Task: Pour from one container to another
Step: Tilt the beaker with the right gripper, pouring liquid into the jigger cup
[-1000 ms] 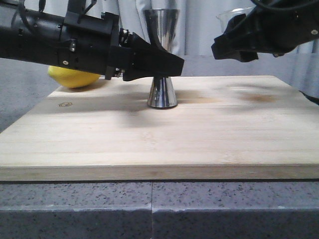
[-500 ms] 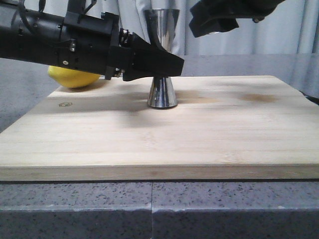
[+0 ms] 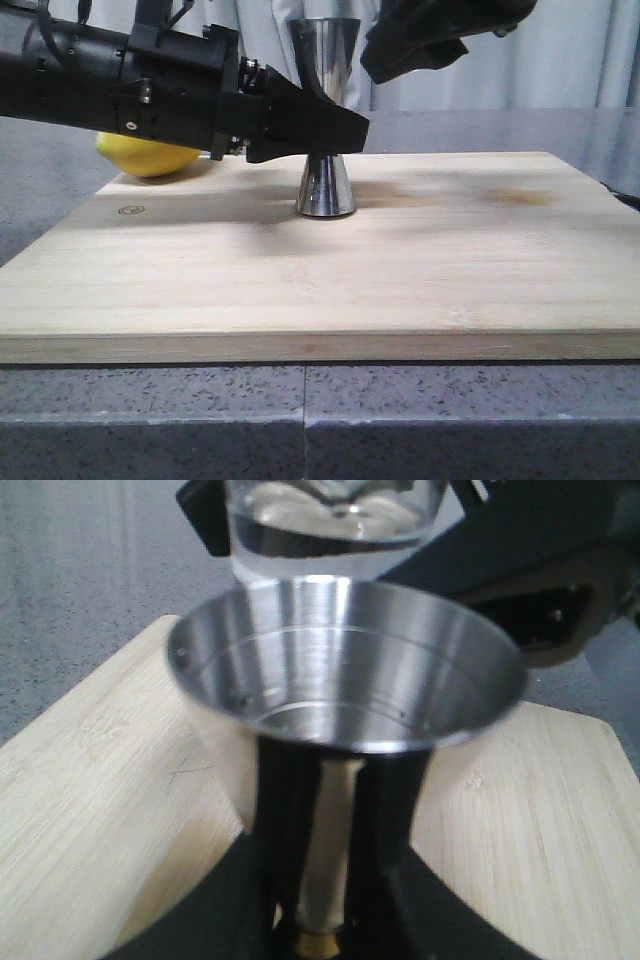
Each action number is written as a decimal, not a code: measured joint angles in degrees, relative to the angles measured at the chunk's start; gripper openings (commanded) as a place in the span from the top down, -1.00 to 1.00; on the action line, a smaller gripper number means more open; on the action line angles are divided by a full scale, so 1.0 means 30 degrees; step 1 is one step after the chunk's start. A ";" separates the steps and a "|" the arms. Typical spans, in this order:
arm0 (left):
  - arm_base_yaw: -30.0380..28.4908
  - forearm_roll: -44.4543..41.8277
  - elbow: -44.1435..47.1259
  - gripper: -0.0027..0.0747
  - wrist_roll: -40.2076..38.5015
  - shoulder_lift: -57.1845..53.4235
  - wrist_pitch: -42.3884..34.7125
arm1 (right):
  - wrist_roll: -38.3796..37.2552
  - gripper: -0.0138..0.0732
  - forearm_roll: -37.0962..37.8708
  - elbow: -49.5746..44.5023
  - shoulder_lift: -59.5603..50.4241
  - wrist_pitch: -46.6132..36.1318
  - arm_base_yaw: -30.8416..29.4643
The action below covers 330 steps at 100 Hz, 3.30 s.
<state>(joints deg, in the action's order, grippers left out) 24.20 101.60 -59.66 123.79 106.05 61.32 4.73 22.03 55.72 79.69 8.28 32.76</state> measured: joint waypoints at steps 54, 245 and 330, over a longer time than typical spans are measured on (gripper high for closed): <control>0.0000 0.0000 0.0000 0.72 0.0000 0.0000 0.0000 | 0.0000 0.05 0.3352 0.1019 -0.0035 0.1811 0.0935; 0.0000 0.0000 0.0000 0.72 0.0000 0.0000 0.0000 | 0.0000 0.04 0.9898 0.1435 -0.0035 0.2991 0.1961; 0.0000 0.0000 0.0000 0.72 0.0000 0.0000 0.0000 | 0.0000 0.04 1.2320 0.1435 0.0005 0.2923 0.1961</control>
<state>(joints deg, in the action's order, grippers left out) 24.20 101.60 -59.66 123.79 106.05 61.32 4.73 58.99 60.03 79.71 17.05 38.64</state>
